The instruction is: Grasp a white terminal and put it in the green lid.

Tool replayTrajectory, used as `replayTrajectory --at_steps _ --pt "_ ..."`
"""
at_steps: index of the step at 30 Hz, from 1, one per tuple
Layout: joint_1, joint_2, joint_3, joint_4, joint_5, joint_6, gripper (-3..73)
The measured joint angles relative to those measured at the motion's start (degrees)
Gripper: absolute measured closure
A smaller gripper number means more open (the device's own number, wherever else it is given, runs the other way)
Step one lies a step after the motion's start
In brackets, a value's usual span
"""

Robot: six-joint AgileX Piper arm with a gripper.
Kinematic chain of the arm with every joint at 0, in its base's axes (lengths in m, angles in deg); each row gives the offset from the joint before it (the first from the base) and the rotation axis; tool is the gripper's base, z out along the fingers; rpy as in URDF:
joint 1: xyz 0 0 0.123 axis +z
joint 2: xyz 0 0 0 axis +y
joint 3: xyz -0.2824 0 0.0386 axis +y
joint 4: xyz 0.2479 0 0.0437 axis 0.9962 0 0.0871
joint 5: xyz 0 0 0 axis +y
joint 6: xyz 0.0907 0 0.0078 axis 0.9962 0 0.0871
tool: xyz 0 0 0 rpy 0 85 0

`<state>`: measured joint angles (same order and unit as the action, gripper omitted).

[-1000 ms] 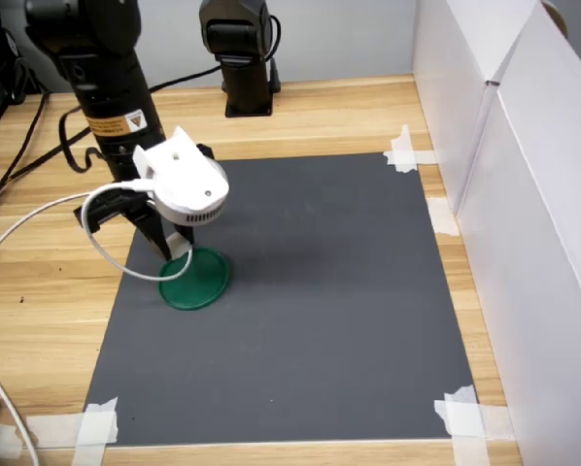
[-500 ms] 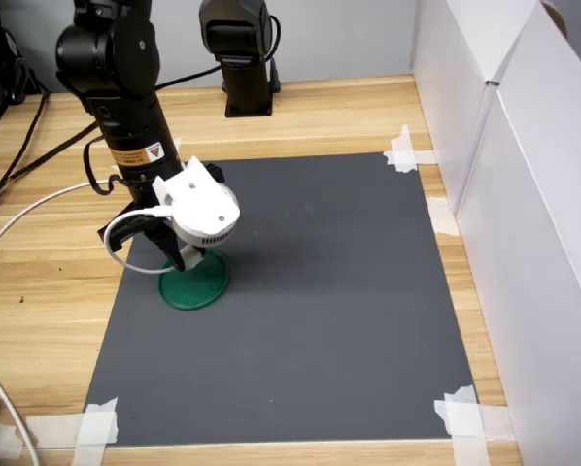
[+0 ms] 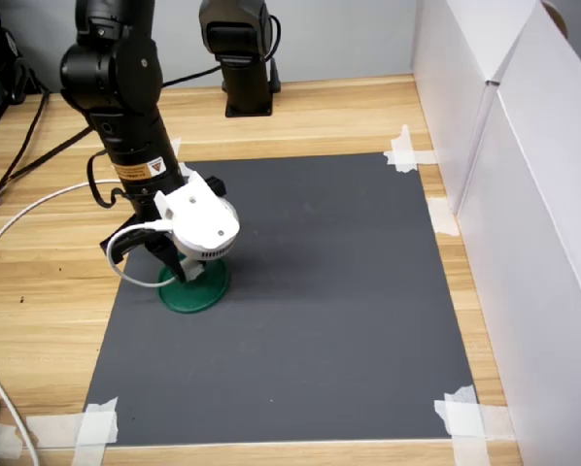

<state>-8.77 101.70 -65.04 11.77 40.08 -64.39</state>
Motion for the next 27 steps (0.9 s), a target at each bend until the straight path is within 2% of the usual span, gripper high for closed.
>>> replayTrajectory --at_steps 5,9,16,20,23,27 --pt "0.0 0.05 0.0 1.22 -0.14 0.0 27.7" --pt "0.0 0.05 0.0 1.82 -0.91 0.0 26.8" --pt "0.0 -3.14 0.0 4.93 -2.82 0.0 27.8" --pt "0.0 -7.62 0.0 6.55 -3.03 0.0 36.0" --pt "0.0 -11.88 0.33 7.51 -3.41 0.0 47.0" --pt "0.0 -20.05 2.85 10.37 -5.81 0.17 64.4"
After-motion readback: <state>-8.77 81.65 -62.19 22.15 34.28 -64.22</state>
